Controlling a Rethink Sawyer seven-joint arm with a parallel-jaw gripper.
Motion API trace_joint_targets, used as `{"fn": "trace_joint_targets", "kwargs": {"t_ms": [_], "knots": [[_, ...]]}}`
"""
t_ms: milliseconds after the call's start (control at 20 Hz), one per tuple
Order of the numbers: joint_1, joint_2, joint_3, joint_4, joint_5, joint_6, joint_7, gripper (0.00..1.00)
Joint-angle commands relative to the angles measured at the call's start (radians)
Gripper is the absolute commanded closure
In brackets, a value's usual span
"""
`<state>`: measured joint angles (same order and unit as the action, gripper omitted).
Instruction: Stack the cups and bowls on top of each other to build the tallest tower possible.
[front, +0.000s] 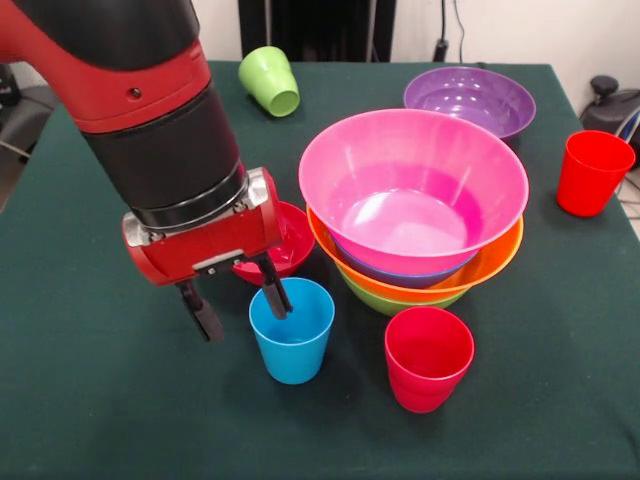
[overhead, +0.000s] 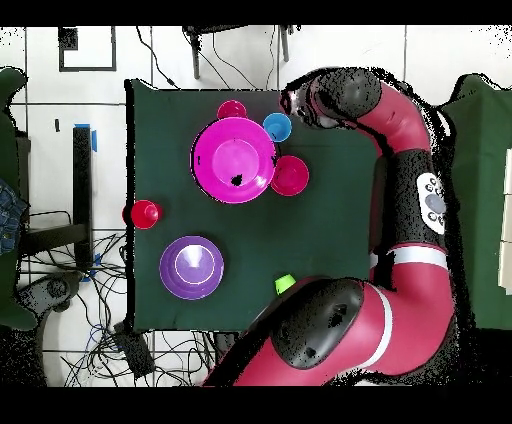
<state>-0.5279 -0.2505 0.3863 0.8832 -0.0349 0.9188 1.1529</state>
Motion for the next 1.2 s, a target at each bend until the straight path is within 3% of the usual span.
{"fn": "trace_joint_targets", "kwargs": {"t_ms": [50,650,1200], "knots": [[0.015,0.03,-0.01,0.188,-0.044,-0.119,0.107,0.0],[0.035,0.067,-0.054,0.184,-0.037,-0.033,0.119,0.0],[0.057,0.085,-0.099,0.152,-0.058,-0.049,0.105,0.0]]}}
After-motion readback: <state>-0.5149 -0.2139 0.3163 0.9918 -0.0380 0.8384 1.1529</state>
